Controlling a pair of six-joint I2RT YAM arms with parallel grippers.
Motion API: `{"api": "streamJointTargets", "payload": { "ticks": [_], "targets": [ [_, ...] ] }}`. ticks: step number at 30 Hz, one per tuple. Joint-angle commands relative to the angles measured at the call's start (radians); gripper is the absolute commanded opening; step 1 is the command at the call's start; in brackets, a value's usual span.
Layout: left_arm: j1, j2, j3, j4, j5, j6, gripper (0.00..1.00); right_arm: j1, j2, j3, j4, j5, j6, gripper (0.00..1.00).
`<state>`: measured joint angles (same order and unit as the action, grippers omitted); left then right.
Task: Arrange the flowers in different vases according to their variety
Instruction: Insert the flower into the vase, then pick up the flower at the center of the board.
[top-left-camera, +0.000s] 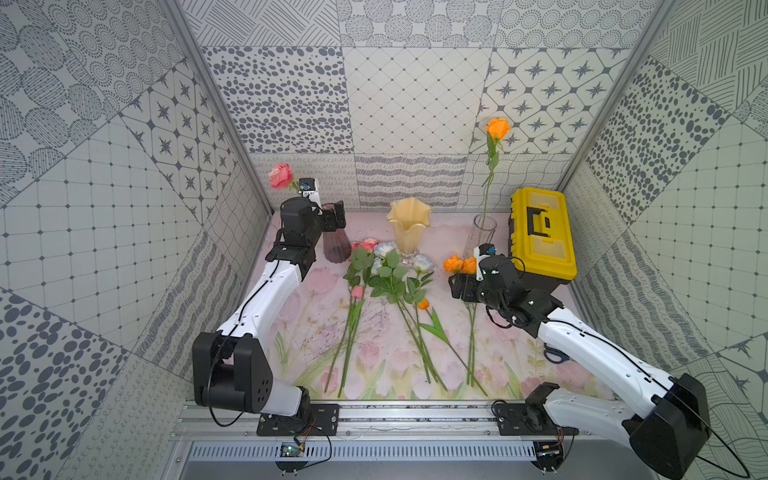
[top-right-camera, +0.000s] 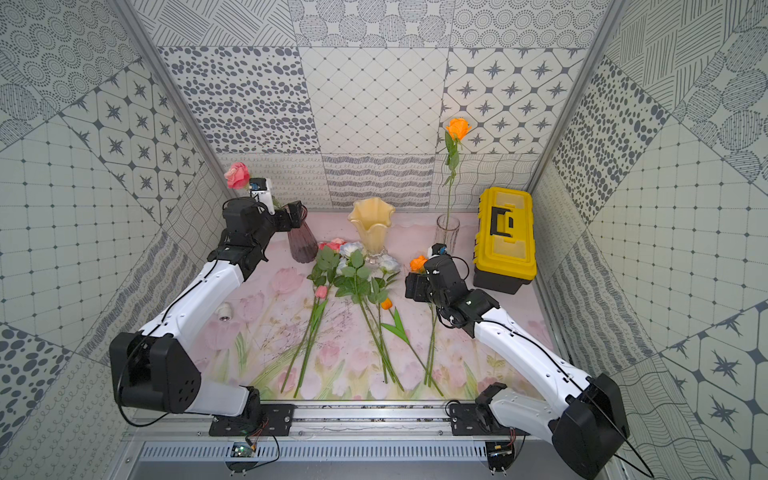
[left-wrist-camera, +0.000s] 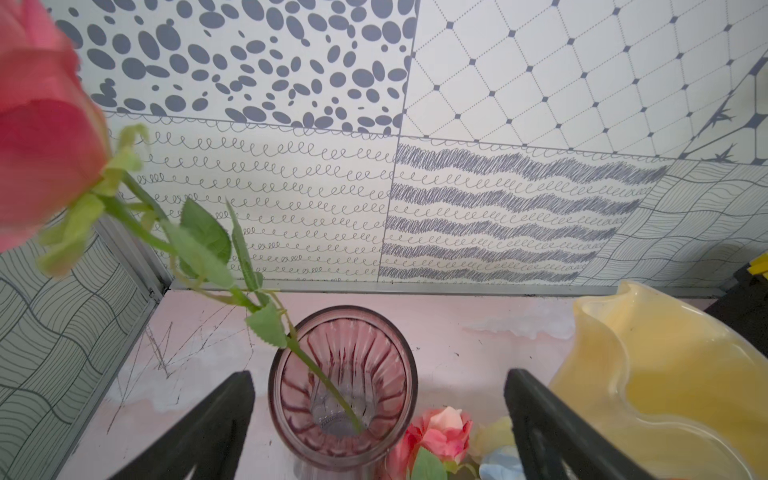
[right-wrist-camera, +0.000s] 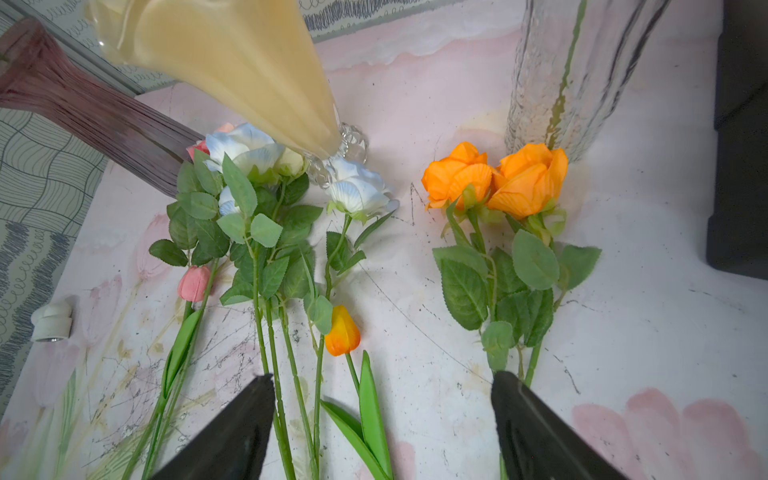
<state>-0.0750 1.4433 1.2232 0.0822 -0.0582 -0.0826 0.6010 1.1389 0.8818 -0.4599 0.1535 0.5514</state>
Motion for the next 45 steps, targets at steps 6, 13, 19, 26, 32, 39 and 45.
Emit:
{"api": "streamJointTargets", "payload": {
  "ticks": [6, 13, 19, 26, 32, 39, 45],
  "targets": [
    [-0.003, -0.157, -0.065, -0.177, 0.057, -0.03, 0.99, 0.005, 0.0, -0.046, -0.052, -0.016, 0.046, 0.87],
    [-0.038, -0.227, -0.041, -0.271, 0.081, -0.028, 0.99, 0.004, 0.015, -0.083, -0.095, -0.036, 0.079, 0.85],
    [-0.087, -0.269, -0.032, -0.381, 0.113, -0.046, 0.99, -0.005, 0.055, -0.102, -0.1, -0.053, 0.082, 0.82],
    [-0.131, -0.344, -0.125, -0.457, 0.167, -0.071, 0.99, -0.064, 0.118, -0.094, -0.105, -0.072, 0.06, 0.76],
    [-0.146, -0.404, -0.214, -0.477, 0.237, -0.12, 0.99, -0.086, 0.217, -0.039, -0.12, -0.074, 0.02, 0.7],
    [-0.153, -0.444, -0.29, -0.489, 0.288, -0.14, 0.99, -0.09, 0.327, 0.009, -0.127, -0.071, 0.012, 0.63],
    [-0.154, -0.461, -0.361, -0.471, 0.325, -0.173, 0.98, -0.092, 0.375, 0.022, -0.126, -0.076, 0.012, 0.6]
  ]
}}
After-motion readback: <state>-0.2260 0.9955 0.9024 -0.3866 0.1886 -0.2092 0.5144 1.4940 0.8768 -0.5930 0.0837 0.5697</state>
